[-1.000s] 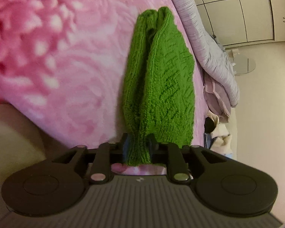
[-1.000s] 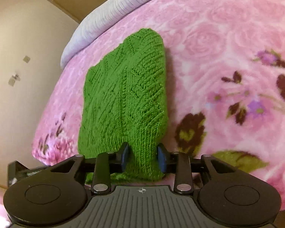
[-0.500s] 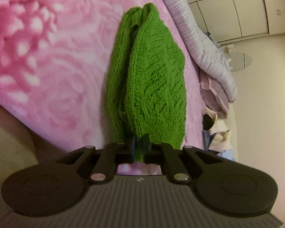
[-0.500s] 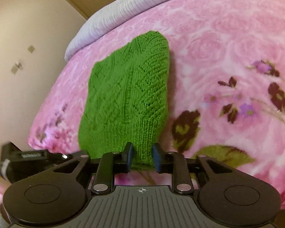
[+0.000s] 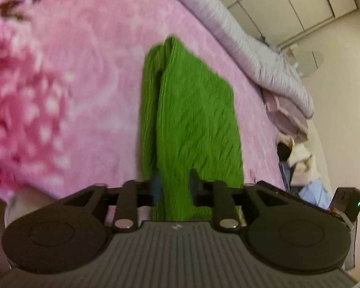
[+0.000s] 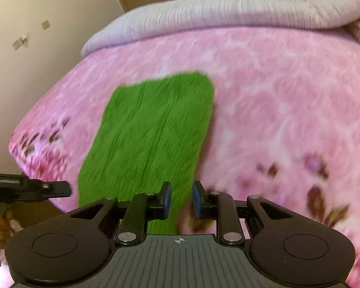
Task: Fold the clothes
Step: 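Lift the vest end with both grippers and fold it over again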
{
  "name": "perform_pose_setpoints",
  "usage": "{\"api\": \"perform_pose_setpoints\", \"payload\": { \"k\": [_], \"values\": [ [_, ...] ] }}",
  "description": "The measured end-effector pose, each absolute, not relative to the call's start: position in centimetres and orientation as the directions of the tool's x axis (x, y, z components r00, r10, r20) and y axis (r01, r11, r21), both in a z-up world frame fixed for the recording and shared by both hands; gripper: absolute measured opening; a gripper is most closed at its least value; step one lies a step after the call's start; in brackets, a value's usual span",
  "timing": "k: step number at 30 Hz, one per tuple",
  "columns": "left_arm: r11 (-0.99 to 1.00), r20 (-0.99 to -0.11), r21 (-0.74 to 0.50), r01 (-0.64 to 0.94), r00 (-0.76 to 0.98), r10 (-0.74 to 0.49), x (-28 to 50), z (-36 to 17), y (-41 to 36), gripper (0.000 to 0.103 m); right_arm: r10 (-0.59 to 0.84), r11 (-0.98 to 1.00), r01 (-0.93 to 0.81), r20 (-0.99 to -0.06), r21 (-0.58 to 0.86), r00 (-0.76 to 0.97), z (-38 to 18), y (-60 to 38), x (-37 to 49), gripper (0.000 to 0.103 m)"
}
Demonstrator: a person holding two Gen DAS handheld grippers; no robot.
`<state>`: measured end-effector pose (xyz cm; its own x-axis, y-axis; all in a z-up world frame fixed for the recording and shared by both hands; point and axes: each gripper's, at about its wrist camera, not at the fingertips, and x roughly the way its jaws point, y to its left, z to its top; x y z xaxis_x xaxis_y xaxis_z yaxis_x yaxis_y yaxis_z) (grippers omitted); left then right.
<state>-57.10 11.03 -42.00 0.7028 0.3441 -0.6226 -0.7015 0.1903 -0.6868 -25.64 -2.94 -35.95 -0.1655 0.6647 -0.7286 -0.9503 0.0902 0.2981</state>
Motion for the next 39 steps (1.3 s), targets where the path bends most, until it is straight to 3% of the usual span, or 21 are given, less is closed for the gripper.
{"api": "perform_pose_setpoints", "payload": {
  "k": [5, 6, 7, 15, 19, 23, 29, 33, 35, 36, 39],
  "values": [
    [0.138, -0.652, -0.688, -0.712, 0.69, 0.315, -55.7, -43.7, 13.4, 0.024, 0.642, 0.122, -0.929, -0.741, 0.35, -0.195, -37.8, 0.4, -24.4, 0.023],
    [0.126, -0.649, -0.696, -0.707, 0.694, 0.311, -55.7, -44.1, 13.6, 0.009, 0.644, 0.126, -0.921, -0.736, 0.369, -0.207, -38.2, 0.7, -24.3, 0.023],
    [0.127, -0.643, -0.698, -0.705, 0.695, 0.322, -55.8, -44.2, 13.5, 0.006, 0.648, 0.125, -0.912, -0.728, 0.392, -0.224, -38.6, 0.9, -24.3, 0.023],
    [0.142, -0.649, -0.661, -0.736, 0.657, 0.384, -56.4, -45.4, 12.4, 0.007, 0.621, 0.069, -0.951, -0.758, 0.303, -0.196, -40.1, 1.7, -26.8, 0.023],
    [0.205, -0.664, -0.638, -0.742, 0.665, 0.341, -56.2, -43.6, 13.0, 0.009, 0.603, 0.025, -0.962, -0.771, 0.273, -0.203, -39.3, 2.1, -26.6, 0.023],
    [0.274, -0.648, -0.623, -0.733, 0.68, 0.343, -56.3, -40.8, 15.0, 0.015, 0.633, 0.025, -0.96, -0.748, 0.278, -0.2, -36.9, 2.7, -24.2, 0.023],
    [0.394, -0.621, -0.548, -0.737, 0.675, 0.399, -52.0, -37.9, 20.9, 0.016, 0.692, 0.023, -0.973, -0.706, 0.23, -0.151, -35.9, 8.2, -21.4, 0.023],
    [0.441, -0.66, -0.443, -0.78, 0.617, 0.429, -48.2, -38.6, 24.1, 0.016, 0.696, -0.013, -0.977, -0.7, 0.213, -0.162, -37.0, 12.6, -21.0, 0.023],
    [0.426, -0.7, -0.378, -0.822, 0.555, 0.45, -47.2, -39.9, 25.4, 0.011, 0.694, -0.03, -0.977, -0.7, 0.21, -0.172, -38.0, 14.5, -21.2, 0.023],
    [0.409, -0.718, -0.361, -0.838, 0.53, 0.452, -47.0, -40.7, 25.8, 0.003, 0.692, -0.037, -0.977, -0.7, 0.21, -0.177, -38.4, 15.3, -21.3, 0.023],
    [0.371, -0.715, -0.395, -0.841, 0.535, 0.451, -48.1, -42.8, 26.1, 0.003, 0.673, -0.051, -0.975, -0.714, 0.216, -0.193, -40.2, 16.6, -21.7, 0.023]
  ]
}}
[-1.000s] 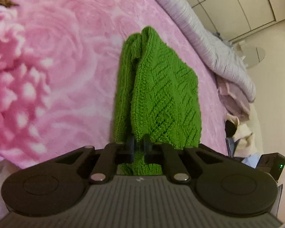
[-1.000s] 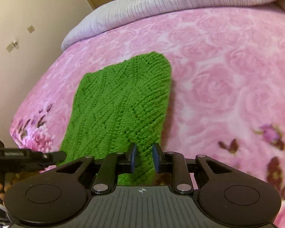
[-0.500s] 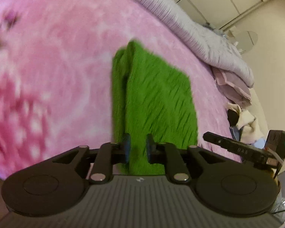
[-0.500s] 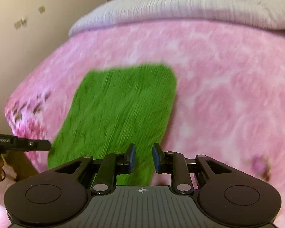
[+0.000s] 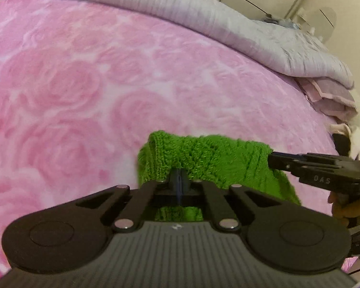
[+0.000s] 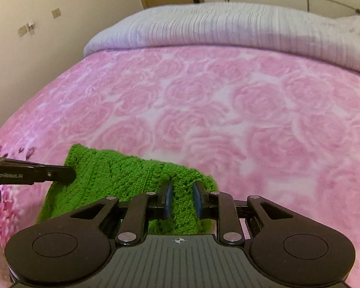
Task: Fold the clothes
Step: 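Lift the vest end with both grippers and fold it over again, then lay the folded end down and open both grippers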
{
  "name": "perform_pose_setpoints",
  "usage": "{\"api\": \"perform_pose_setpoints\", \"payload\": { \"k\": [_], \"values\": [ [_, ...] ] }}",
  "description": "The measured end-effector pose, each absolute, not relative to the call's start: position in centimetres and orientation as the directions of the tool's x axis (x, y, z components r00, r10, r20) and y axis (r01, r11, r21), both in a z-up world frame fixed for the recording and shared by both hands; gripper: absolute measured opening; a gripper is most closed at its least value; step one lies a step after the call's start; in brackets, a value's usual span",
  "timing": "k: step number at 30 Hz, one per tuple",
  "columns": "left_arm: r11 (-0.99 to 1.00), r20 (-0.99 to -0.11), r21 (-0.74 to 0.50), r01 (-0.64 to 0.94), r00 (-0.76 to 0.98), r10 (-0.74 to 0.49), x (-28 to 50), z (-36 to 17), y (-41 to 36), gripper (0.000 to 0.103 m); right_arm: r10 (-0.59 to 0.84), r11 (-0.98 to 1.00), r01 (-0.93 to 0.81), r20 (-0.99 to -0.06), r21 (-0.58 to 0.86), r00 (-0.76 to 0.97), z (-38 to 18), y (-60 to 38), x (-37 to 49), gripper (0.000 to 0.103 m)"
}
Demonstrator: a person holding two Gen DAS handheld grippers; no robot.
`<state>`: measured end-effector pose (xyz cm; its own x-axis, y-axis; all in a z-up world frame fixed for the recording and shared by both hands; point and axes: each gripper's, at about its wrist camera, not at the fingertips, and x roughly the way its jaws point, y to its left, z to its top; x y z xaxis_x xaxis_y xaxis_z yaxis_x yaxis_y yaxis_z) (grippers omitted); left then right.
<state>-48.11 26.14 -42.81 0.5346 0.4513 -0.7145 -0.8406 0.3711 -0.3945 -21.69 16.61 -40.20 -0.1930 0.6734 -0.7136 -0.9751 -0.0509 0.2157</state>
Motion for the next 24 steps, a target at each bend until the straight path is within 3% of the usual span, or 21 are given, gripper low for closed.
{"api": "perform_pose_setpoints", "payload": {
  "k": [6, 13, 20, 24],
  "values": [
    [0.35, -0.713, -0.416, -0.839, 0.54, 0.447, -48.9, -42.5, 26.5, 0.003, 0.645, -0.104, -0.987, -0.747, 0.123, -0.161, -40.3, 17.5, -22.8, 0.023],
    [0.396, -0.686, -0.376, -0.838, 0.539, 0.489, -47.9, -40.0, 27.7, 0.003, 0.712, -0.079, -0.975, -0.673, 0.206, -0.2, -37.0, 16.4, -21.3, 0.023],
    [0.363, -0.71, -0.363, -0.858, 0.507, 0.488, -47.8, -42.9, 29.0, 0.003, 0.639, -0.091, -0.963, -0.726, 0.254, -0.252, -41.6, 19.4, -22.7, 0.023],
    [0.356, -0.715, -0.361, -0.862, 0.501, 0.488, -48.1, -42.2, 28.6, 0.003, 0.631, -0.116, -0.976, -0.745, 0.187, -0.217, -41.0, 20.2, -23.6, 0.023]
  ]
}}
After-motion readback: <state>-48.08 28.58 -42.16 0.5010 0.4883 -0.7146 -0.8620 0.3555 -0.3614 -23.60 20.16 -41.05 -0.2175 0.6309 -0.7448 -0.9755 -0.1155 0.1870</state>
